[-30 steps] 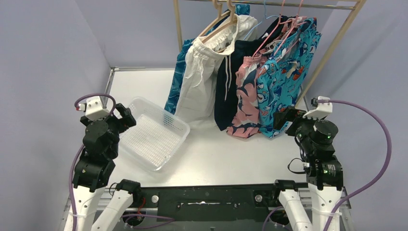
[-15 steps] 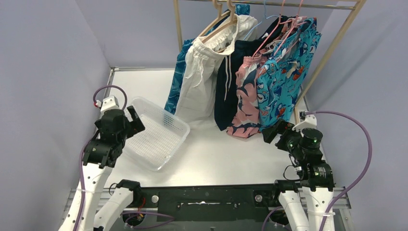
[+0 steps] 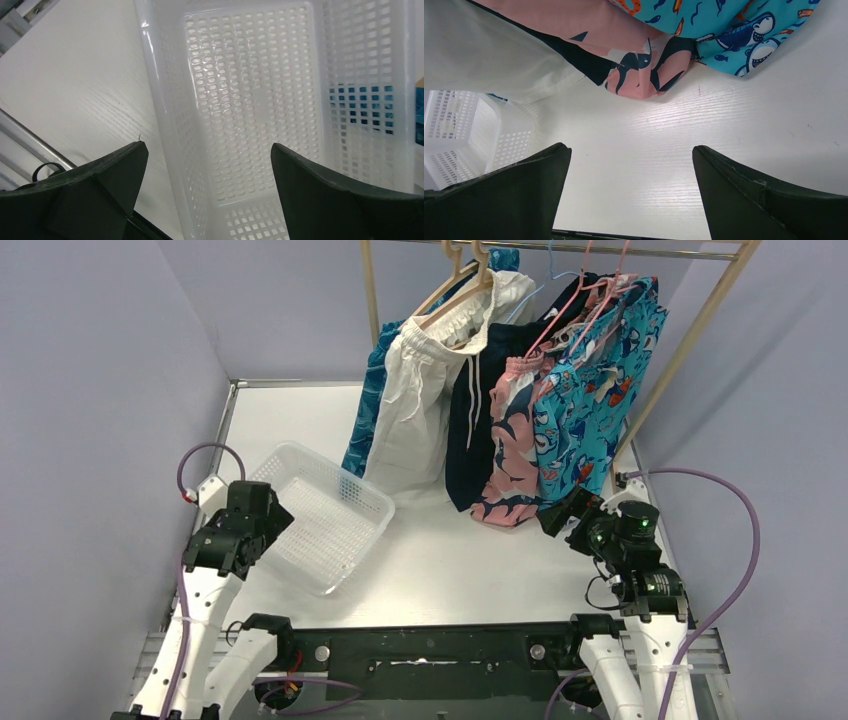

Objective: Remove the shorts from the hanger
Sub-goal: Adjust the basket at the center of the board.

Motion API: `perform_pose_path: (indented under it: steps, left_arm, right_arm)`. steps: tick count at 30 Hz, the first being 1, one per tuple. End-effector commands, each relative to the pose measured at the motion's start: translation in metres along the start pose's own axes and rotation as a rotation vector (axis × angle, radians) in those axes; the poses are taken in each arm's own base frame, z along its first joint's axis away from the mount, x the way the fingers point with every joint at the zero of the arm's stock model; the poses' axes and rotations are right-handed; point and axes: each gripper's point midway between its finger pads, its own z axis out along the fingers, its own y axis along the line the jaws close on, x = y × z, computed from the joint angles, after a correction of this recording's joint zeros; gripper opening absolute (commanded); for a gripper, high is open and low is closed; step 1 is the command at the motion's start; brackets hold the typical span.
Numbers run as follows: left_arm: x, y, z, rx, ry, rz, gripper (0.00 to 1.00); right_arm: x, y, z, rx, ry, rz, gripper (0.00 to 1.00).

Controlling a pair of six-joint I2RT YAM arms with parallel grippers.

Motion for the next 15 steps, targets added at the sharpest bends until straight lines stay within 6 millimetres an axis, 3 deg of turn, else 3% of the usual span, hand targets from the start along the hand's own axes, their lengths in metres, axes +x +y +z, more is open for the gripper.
perform_pose_path:
  steps: [1,6,11,15]
  left_arm:
    - [0.012,0.014,0.015,-0.097,0.007,-0.176,0.96]
    - [0.027,0.017,0.032,-0.130,0.040,-0.239,0.91]
    - [0.017,0.007,0.043,-0.114,0.022,-0.259,0.76]
    - [0.018,0.009,0.065,-0.139,0.043,-0.243,0.61]
  right_arm:
    - [-0.005,0.005,0.004,-0.018,-0.014,0.008,0.98]
    - [-0.004,-0.001,0.004,0.014,-0.012,0.006,0.98]
    - [-0.007,-0.004,0.002,0.043,-0.019,0.008,0.98]
    - [-0.009,-0.006,0.002,0.060,-0.026,0.010,0.98]
